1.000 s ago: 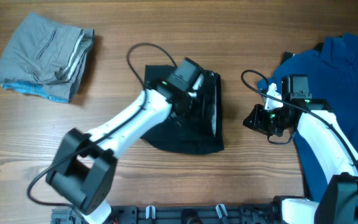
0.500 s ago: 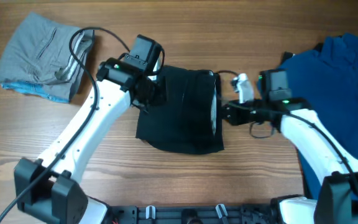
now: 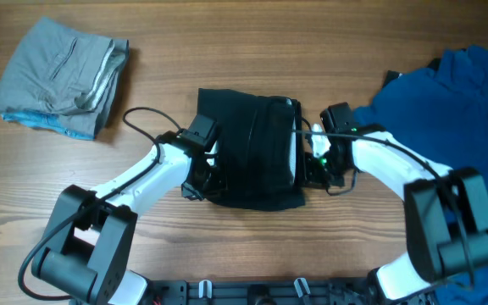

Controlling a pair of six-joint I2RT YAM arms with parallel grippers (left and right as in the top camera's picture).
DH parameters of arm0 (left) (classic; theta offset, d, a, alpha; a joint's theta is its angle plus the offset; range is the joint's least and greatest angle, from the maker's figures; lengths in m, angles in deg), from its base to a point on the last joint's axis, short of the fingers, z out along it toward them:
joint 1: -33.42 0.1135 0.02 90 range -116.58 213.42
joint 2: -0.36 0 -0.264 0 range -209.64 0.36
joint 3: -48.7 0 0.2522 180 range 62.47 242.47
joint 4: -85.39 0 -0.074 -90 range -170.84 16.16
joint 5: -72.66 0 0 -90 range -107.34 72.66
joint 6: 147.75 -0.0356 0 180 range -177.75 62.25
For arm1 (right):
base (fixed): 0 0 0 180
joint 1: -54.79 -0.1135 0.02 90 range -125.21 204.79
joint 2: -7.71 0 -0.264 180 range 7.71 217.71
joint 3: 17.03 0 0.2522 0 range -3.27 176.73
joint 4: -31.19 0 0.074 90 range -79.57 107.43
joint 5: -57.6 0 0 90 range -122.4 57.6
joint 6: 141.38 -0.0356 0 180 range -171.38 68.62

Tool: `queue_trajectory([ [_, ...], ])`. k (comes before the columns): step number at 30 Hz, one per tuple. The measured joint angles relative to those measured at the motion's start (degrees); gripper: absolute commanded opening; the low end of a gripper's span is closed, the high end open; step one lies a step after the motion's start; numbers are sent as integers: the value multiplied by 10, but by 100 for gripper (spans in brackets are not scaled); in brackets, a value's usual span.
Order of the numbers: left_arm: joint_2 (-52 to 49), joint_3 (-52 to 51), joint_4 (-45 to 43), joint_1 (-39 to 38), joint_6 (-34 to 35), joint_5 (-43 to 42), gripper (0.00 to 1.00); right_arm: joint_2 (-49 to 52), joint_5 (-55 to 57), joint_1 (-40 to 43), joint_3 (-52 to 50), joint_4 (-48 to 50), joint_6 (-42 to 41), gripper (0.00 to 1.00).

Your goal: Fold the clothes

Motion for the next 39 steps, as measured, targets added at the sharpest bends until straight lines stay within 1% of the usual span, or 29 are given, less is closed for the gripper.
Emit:
queue_trajectory([
  [2,0,-8,-12,9,21,0,4,-64,38,0,-11,-34,-3,10],
  [6,0,-13,-30,36,80,29,4,-226,61,0,-12,-29,-4,11],
  [7,0,-14,-49,46,89,39,5,-257,64,0,-12,-21,-2,11],
  [9,0,-17,-112,76,99,62,12,-303,68,0,-12,0,2,10],
  [11,-2,-18,-177,118,93,89,15,-321,73,0,-12,44,4,10],
  [13,-2,-14,-187,145,68,98,17,-314,84,0,-12,101,6,10],
  [14,-2,-9,-180,155,48,94,19,-308,89,0,-13,120,7,8],
  [16,-3,15,-146,172,2,73,24,-276,102,0,-13,191,9,6],
  [17,-3,31,-120,176,-23,61,31,-240,107,0,-14,242,11,6],
  [18,-2,42,-95,177,-43,48,42,-206,107,0,-14,289,12,6],
  [20,4,49,-58,176,-59,32,57,-141,96,0,-14,365,13,6],
  [21,9,50,-28,176,-66,19,63,-95,86,0,-14,404,13,6],
  [23,11,51,4,177,-71,6,63,-24,73,0,-15,448,13,4],
  [26,11,50,33,176,-76,-14,66,41,77,3,-16,473,13,4],
  [27,11,49,33,177,-76,-18,68,51,79,5,-16,473,13,4],
  [29,11,36,35,177,-73,-32,97,66,79,14,-14,455,13,4],
  [30,11,29,35,176,-71,-36,100,66,75,15,-10,436,12,4],
  [33,11,3,13,177,-51,-41,100,63,32,20,7,352,-1,4],
  [36,11,-10,-24,176,-37,-44,100,41,11,21,11,207,-12,4],
  [39,11,-10,-70,177,-8,-53,100,12,26,17,2,120,-14,4],
])
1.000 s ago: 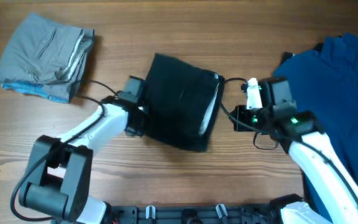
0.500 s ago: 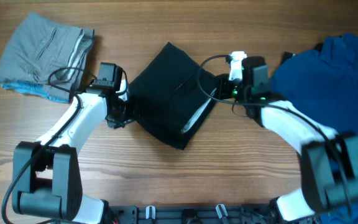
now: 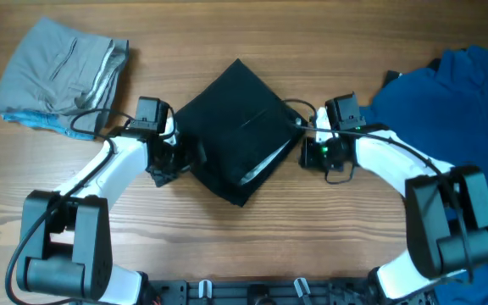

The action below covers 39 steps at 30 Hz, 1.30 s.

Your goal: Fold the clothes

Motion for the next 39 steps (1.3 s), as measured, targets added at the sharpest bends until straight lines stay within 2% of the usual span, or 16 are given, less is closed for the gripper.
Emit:
queue_trajectory([
  [3,-2,-1,-41,0,40,-8,100,-73,21,0,-20,-45,0,4],
  [6,-13,0,-65,0,84,-16,98,-159,27,0,-21,-10,18,4],
  [7,-18,1,-80,0,102,-25,86,-191,28,0,-20,26,32,5],
  [10,-43,11,-113,1,131,-45,62,-206,35,0,-18,105,52,6],
  [11,-51,15,-118,2,142,-53,66,-197,41,0,-18,141,57,6],
  [13,-62,16,-119,4,149,-60,86,-169,51,0,-18,203,62,6],
  [14,-63,18,-120,4,154,-67,93,-142,55,0,-17,233,64,6],
  [22,-60,29,-123,3,121,-62,100,43,62,0,-19,369,63,5],
  [25,-59,30,-137,0,91,-40,100,56,49,0,-17,324,55,4],
  [32,-59,33,-130,4,61,-30,100,1,-33,3,-10,89,72,4],
  [35,-59,34,-112,20,54,-50,100,-62,-40,1,-20,83,77,4],
  [39,-61,34,-91,26,47,-72,100,-141,-44,1,-19,120,78,4],
])
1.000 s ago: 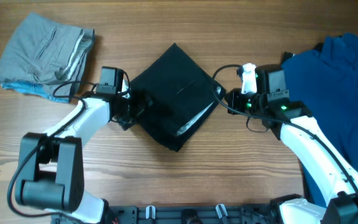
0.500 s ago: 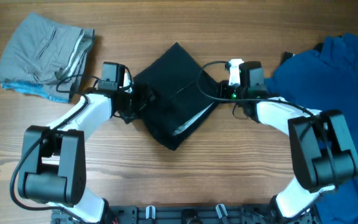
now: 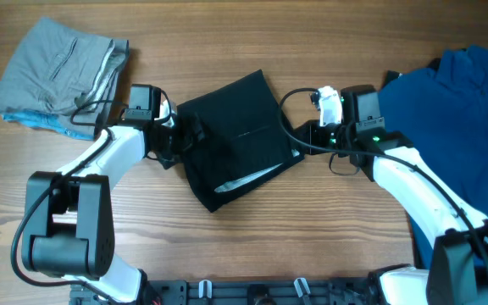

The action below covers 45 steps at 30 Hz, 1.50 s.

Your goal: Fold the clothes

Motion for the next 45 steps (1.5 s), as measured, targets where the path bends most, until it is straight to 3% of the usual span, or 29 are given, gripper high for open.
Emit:
queue_trajectory([
  [3,0,2,51,0,-21,-23,100,17,0,0,0,3,0,4],
  [8,0,-1,69,1,-125,-52,100,110,0,0,0,12,0,4],
  [12,0,-18,7,-3,-141,-77,100,159,-18,2,3,24,0,4],
  [16,-14,-28,-75,-11,-105,-104,97,168,-32,2,8,28,0,4],
  [17,-22,-26,-92,-17,-90,-111,91,169,-33,2,8,29,0,4],
  [19,-38,-23,-123,-27,-60,-119,61,169,-34,2,8,30,0,4],
  [21,-60,-21,-152,-33,-28,-126,20,169,-35,2,8,30,0,4],
  [22,-67,-21,-164,-33,-19,-127,4,169,-36,2,8,30,0,4],
  [29,-80,-26,-162,-33,-50,-111,4,154,-37,3,9,-24,0,4],
  [34,-23,-6,34,-20,-104,-105,4,28,-35,-1,1,-96,0,4],
  [36,34,19,57,-3,-111,-105,4,-27,-36,-1,1,-111,0,4],
  [41,141,147,16,75,-110,-102,4,-63,-36,-1,1,-130,-1,4],
  [45,146,189,-130,143,-91,-99,4,-63,-35,-1,1,-139,-1,4],
])
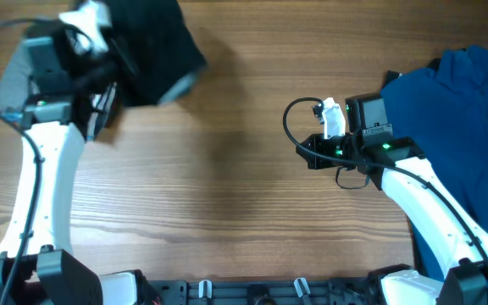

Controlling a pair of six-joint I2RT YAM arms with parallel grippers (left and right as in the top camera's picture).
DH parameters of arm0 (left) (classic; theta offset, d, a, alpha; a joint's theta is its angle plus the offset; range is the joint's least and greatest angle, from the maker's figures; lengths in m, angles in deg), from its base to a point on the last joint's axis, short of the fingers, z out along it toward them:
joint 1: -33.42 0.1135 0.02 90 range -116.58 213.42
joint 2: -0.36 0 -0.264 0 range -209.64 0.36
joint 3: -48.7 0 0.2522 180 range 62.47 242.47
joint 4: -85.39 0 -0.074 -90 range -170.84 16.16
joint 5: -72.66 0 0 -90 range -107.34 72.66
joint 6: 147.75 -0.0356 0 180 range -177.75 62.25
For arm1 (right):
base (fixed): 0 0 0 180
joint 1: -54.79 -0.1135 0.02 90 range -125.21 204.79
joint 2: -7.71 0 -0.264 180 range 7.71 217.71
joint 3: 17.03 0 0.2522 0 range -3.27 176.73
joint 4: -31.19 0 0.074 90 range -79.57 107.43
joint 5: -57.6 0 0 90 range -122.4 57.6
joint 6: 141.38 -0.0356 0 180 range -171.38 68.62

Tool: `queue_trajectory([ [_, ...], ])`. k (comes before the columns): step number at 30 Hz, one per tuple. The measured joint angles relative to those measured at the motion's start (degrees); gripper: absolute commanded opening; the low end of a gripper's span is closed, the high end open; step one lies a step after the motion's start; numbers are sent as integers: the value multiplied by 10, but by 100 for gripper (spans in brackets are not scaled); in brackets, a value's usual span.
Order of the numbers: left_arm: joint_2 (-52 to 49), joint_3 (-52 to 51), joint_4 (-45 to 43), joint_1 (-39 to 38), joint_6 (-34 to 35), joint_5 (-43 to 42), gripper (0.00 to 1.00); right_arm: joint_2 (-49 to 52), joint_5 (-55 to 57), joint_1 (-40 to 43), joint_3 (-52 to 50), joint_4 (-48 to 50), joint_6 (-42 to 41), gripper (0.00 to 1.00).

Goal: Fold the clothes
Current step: 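Lift the folded shorts with the left gripper onto the grey garment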

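Observation:
A folded black garment [155, 47] hangs lifted at the top left of the overhead view, blurred, with my left gripper [115, 63] shut on its left edge. The raised left arm covers most of the folded grey clothes pile [7, 85] beneath it. My right gripper [305, 154] sits over bare table right of centre, well apart from the black garment, its jaws open and holding nothing.
A crumpled dark blue garment [464, 110] lies unfolded at the right edge, under and beside the right arm. The wooden table [227, 195] runs between the two arms.
My left gripper has risen and moved to the top left, carrying the black garment off the table centre to above the grey pile. My right gripper has let go and pulled slightly back to the right.
Both grippers held the folded black garment by its sides at the table's centre. Then it stood turned on a corner, then shifted left and up with both grippers on its edges. Now only my left gripper holds it, lifted over the grey pile.

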Motion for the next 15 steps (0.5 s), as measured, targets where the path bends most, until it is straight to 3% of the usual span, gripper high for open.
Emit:
queue_trajectory([
  [5,-72,1,-169,60,49,18,4,0,0,0,0,-11,-9,4],
  [11,-208,0,-203,160,113,49,4,0,0,0,0,-17,-45,4],
  [12,-222,0,-195,182,119,49,8,0,0,0,0,-17,-50,4],
  [13,-228,-1,-187,202,122,48,32,0,0,0,0,-17,-52,4],
  [14,-229,-1,-184,215,123,47,72,0,0,0,0,-17,-53,4],
  [15,-229,0,-179,226,120,45,98,0,0,0,0,-17,-54,4],
])
